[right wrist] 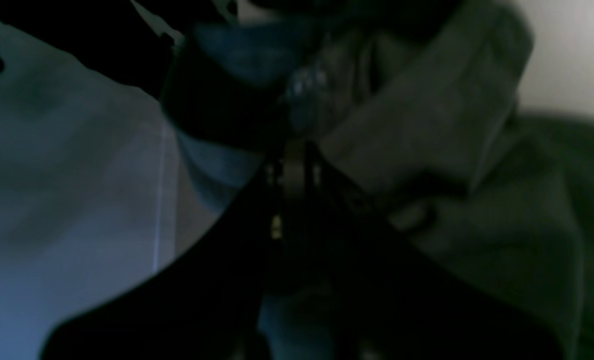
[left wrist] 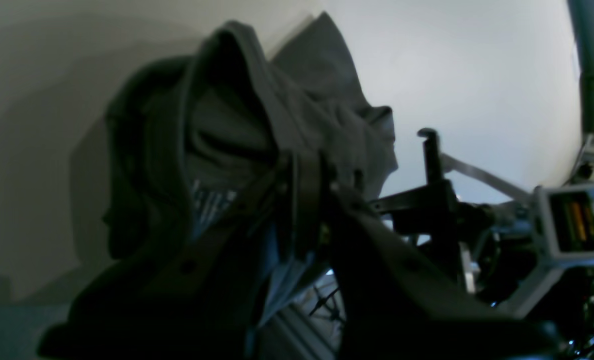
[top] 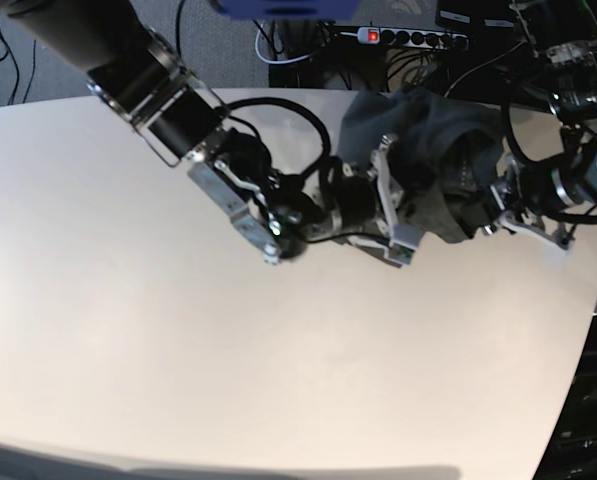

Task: Fold the T-shirt properly
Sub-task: 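Lift the bundled shirt with both grippers and swing it toward the left arm, then lower the held shirt bundle back onto the table with both grippers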

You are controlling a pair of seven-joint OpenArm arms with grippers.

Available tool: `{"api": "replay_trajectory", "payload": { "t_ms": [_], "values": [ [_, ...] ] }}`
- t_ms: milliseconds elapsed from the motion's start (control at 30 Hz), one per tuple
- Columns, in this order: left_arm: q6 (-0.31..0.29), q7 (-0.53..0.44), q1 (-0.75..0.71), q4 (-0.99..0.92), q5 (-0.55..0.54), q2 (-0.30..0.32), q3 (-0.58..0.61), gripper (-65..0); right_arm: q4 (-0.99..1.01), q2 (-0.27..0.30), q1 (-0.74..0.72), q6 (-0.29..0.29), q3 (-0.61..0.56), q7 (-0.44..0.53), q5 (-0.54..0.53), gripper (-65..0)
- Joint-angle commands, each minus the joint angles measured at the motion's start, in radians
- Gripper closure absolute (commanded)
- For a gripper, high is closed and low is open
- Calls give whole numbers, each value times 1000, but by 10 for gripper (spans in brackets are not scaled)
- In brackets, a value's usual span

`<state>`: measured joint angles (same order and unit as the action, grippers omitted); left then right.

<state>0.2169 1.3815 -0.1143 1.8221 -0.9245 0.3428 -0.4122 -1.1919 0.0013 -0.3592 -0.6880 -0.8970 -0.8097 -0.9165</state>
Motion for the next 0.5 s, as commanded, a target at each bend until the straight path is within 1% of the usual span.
{"api": "replay_trajectory", "payload": {
  "t_ms": [0,100,200,267,400,467],
  "values": [
    [0,-1,11,8,-12,26,11,-22,-15,-4,-21,-10,8,34,-20,-6],
    [8,-3,26,-51,-12,42,74,-22,-15,-2,-16,-10,8,49,-20,-6],
    [8,-9,32,-94,-11,62,100,-22,-15,-2,-13,-10,8,51,-20,-6],
    [8,-9,35,-112,5,62,114,-22,-15,-1,-13,-10,8,52,-19,-6],
    [5,-9,58,-123,124,55,171,-22,-15,10,-13,-10,8,56,-19,-6],
    [3,-11,72,-143,173,51,215,-22,-13,18,-13,-10,8,77,-19,-6]
  ]
}}
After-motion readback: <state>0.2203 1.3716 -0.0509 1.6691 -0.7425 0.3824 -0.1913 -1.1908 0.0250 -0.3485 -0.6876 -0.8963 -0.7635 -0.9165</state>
